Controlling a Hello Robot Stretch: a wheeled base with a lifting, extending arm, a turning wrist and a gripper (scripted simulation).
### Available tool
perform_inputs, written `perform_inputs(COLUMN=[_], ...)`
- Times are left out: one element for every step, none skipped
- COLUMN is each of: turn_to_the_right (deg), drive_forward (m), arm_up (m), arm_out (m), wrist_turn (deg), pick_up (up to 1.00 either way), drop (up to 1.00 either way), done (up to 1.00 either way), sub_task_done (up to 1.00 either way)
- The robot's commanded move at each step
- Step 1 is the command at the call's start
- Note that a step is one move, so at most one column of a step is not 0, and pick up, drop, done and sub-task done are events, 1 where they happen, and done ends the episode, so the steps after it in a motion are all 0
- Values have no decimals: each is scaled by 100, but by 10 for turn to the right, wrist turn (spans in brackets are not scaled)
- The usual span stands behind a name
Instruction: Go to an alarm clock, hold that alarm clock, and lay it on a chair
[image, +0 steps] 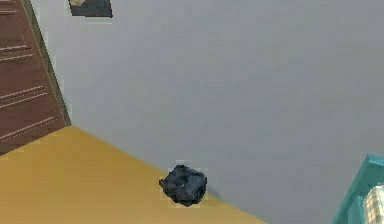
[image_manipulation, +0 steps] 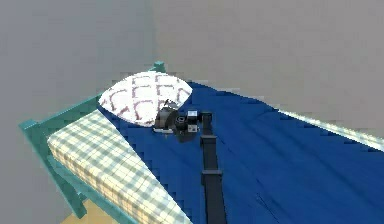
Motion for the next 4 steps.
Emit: perform_inputs(turn_to_the_right=[0, 0, 0, 0], drive_forward=[0, 0, 0, 0], arm_up=[10, 16, 0, 0], arm_out=[0, 0, 0, 0], wrist_turn=[0, 0, -450, -450], pick_up=[0, 0, 0, 0], drop=[0, 0, 0, 0], done=[0, 0, 0, 0], sub_task_done=[0, 0, 0, 0])
